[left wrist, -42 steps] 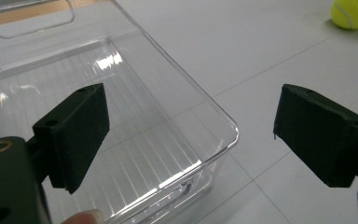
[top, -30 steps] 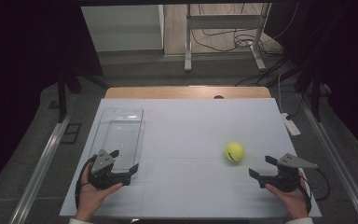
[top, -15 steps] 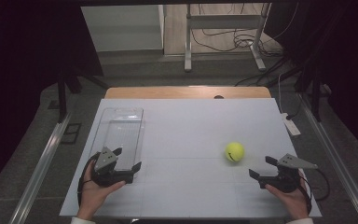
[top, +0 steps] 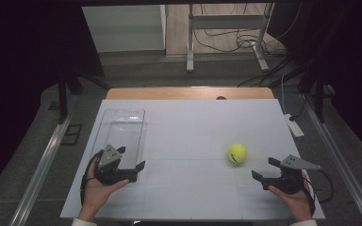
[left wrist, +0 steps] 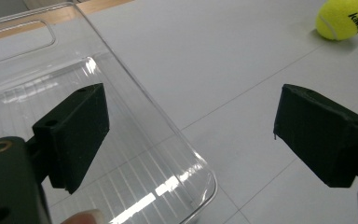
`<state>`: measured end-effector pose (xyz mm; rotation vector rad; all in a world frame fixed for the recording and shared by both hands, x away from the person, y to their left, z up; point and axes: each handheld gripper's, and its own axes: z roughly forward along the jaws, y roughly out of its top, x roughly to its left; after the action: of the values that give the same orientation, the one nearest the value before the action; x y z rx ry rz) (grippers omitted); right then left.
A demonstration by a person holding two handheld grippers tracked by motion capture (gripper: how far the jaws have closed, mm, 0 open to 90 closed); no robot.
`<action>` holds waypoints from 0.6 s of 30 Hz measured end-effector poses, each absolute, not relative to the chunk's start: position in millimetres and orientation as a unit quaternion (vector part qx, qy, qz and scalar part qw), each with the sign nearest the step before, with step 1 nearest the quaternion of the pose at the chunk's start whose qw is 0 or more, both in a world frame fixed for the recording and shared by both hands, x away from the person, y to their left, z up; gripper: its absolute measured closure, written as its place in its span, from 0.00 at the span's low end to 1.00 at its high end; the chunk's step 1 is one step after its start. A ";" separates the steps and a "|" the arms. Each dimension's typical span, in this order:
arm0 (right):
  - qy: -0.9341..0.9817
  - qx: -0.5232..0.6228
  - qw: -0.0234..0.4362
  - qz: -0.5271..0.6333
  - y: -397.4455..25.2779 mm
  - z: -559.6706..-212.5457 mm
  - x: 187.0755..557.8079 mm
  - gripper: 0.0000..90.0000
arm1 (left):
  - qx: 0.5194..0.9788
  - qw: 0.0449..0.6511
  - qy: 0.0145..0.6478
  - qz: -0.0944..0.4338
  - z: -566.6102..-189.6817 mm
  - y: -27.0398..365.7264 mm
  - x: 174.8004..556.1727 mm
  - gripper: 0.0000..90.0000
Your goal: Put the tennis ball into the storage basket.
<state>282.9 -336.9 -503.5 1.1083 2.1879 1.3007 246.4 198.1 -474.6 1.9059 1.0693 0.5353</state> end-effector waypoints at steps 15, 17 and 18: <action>0.777 0.391 0.180 0.459 -335.9 -504.5 283.5 0.11 | 0.776 0.425 0.423 0.198 -471.3 186.9 253.0 0.12; 0.777 0.391 0.180 0.459 -335.7 -504.6 283.9 0.11 | 0.776 0.424 0.423 0.198 -470.8 186.1 253.2 0.12; 0.777 0.391 0.180 0.459 -335.7 -504.6 283.9 0.11 | 0.777 0.424 0.422 0.198 -470.4 185.4 253.6 0.12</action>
<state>283.9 -335.7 -504.6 1.1053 2.1971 1.2969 253.6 185.4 -470.4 1.9426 1.0554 0.4944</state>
